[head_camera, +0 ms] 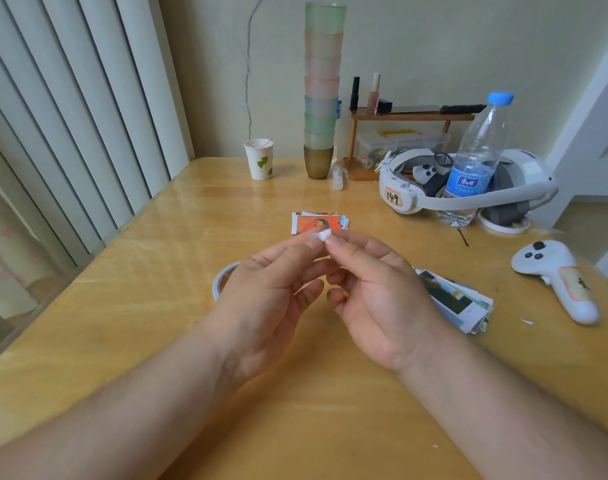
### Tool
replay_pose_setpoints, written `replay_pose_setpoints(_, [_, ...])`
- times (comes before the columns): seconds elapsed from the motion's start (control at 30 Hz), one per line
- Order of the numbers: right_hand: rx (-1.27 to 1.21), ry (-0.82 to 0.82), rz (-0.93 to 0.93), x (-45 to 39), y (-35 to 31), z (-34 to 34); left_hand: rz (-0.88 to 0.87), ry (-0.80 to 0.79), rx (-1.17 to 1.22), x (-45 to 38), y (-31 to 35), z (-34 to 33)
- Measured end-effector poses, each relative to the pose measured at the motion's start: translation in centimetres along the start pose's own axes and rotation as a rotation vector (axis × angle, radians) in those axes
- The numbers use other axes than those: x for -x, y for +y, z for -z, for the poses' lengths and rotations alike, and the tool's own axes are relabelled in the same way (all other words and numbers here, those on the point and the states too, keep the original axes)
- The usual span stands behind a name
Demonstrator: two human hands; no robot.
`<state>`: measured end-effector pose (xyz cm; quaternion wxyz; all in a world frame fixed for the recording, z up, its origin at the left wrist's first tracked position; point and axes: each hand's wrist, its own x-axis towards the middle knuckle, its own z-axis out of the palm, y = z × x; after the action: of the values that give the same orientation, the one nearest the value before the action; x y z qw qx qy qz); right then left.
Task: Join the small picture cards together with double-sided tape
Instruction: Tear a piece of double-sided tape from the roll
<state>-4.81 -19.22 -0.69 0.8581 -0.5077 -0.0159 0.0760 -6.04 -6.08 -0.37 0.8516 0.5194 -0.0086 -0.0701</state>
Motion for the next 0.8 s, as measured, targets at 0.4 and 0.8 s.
replay_pose_setpoints(0.4, [0.849,0.181,0.818,-0.5,1.0,1.3,-0.16,0.173,-0.087,0.1,-0.6,0.1])
replay_pose_setpoints(0.8, [0.597,-0.034,0.462,0.0,-0.5,1.3,-0.183,0.145,-0.146,0.1,-0.7,0.4])
